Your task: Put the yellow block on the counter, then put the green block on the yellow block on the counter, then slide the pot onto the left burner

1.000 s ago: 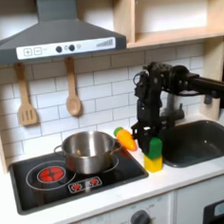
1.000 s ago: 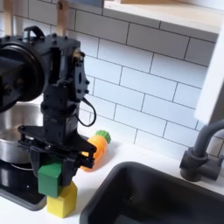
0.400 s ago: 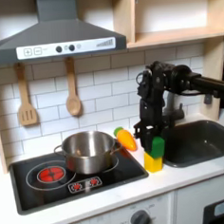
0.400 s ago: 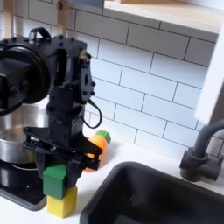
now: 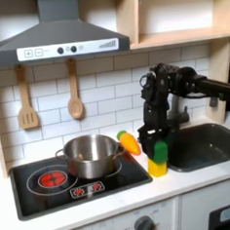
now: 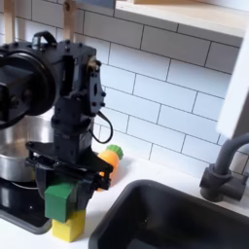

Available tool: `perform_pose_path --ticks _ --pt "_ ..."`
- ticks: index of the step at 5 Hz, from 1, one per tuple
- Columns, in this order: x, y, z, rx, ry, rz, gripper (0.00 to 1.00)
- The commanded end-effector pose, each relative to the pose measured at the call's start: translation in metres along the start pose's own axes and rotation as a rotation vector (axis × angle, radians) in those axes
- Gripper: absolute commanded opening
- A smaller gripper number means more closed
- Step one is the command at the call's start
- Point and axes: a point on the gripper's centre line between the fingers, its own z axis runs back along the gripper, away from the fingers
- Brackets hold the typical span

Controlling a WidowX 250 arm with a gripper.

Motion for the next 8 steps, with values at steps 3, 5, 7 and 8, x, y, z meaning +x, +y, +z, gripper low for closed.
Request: perform_pose_path --ticks 3,5,7,8 --pt "-0.002 0.001 0.005 -0.007 -0.001 -0.019 1.00" --pt "-0.004 0.001 0.019 -0.012 -0.025 -0.021 1.00" --pt "-0.003 0.010 0.044 -0.040 -0.068 0.020 1.00" --pt "0.001 0.020 0.057 -0.032 -0.099 0.037 1.00"
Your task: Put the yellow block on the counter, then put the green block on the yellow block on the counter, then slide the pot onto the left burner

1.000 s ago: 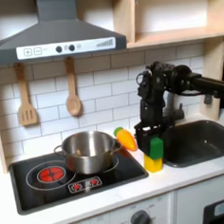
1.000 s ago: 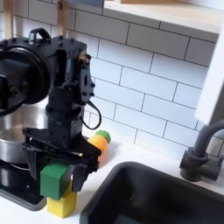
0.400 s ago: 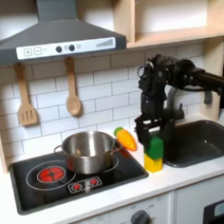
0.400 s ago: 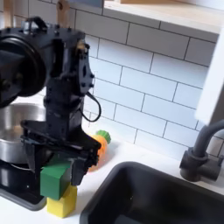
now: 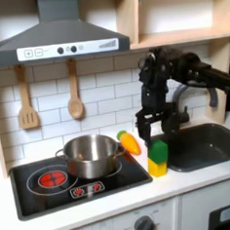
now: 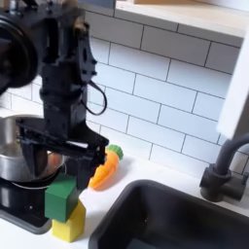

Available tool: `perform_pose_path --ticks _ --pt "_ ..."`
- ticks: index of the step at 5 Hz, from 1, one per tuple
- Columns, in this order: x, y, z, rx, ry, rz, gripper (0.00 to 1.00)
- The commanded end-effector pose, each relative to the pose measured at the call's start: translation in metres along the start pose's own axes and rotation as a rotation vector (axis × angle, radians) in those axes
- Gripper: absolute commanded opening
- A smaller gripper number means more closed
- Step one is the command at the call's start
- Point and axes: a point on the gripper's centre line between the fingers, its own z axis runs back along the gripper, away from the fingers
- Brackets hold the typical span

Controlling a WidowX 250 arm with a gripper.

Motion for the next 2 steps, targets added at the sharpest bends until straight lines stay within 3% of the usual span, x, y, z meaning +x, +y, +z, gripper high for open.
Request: perform_pose_path --ticks 1,2 --pt "0.010 0.025 0.017 0.018 -0.043 0.032 1.00" --pt "0.017 0.042 0.016 0.025 -0.046 0.046 1.00"
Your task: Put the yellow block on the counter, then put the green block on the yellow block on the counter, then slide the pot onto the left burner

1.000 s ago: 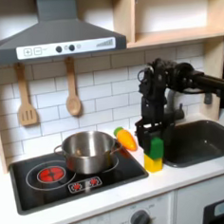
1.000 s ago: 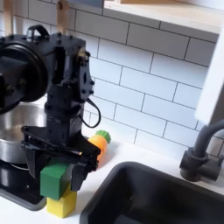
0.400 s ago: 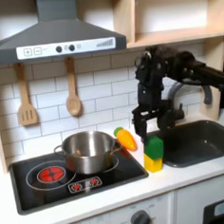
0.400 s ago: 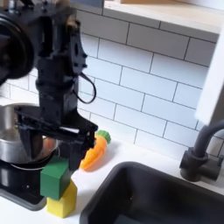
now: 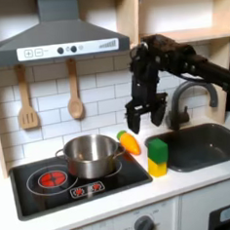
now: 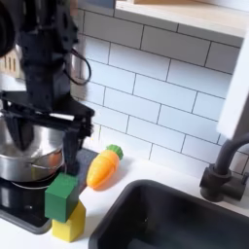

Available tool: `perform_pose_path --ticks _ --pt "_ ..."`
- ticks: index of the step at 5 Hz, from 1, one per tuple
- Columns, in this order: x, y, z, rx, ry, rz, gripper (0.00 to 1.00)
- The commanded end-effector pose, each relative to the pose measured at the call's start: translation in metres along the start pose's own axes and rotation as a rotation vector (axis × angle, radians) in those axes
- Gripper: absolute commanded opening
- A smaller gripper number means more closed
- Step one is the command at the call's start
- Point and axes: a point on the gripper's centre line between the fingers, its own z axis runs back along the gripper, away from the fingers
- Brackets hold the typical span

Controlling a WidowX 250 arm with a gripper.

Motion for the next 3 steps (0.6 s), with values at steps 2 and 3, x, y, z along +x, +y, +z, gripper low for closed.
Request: perform_pose_path --ticks 2,3 --pt "0.034 0.048 -0.028 0.028 0.030 0.040 1.00" --pt "0.048 0.057 -0.038 0.026 0.036 0.031 1.00"
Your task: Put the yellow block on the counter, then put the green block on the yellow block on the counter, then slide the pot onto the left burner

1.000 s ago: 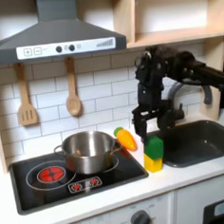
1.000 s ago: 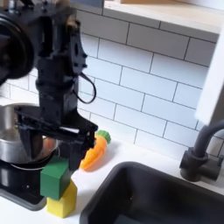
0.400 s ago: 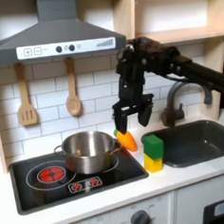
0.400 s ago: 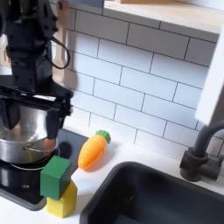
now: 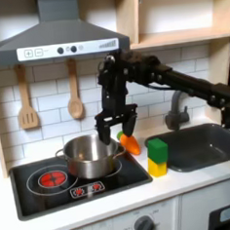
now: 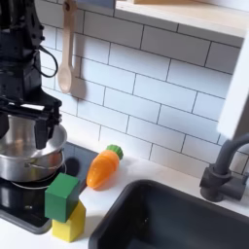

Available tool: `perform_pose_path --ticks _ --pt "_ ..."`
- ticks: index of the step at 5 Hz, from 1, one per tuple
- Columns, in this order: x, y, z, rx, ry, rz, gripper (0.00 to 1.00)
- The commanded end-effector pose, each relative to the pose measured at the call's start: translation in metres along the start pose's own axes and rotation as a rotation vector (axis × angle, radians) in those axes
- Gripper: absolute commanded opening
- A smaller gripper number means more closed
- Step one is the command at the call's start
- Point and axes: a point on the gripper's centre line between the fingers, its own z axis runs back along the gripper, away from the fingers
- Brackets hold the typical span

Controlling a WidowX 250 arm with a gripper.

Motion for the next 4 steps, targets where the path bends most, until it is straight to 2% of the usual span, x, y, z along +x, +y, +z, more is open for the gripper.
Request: perform_pose_path --ticks 1,3,4 --pt "0.027 0.019 -0.016 0.010 0.012 -0.015 1.00" --pt "0.041 0.034 -0.037 0.017 0.043 -0.022 1.00" --pt "0.039 0.032 -0.047 0.012 0.071 -0.040 1.00"
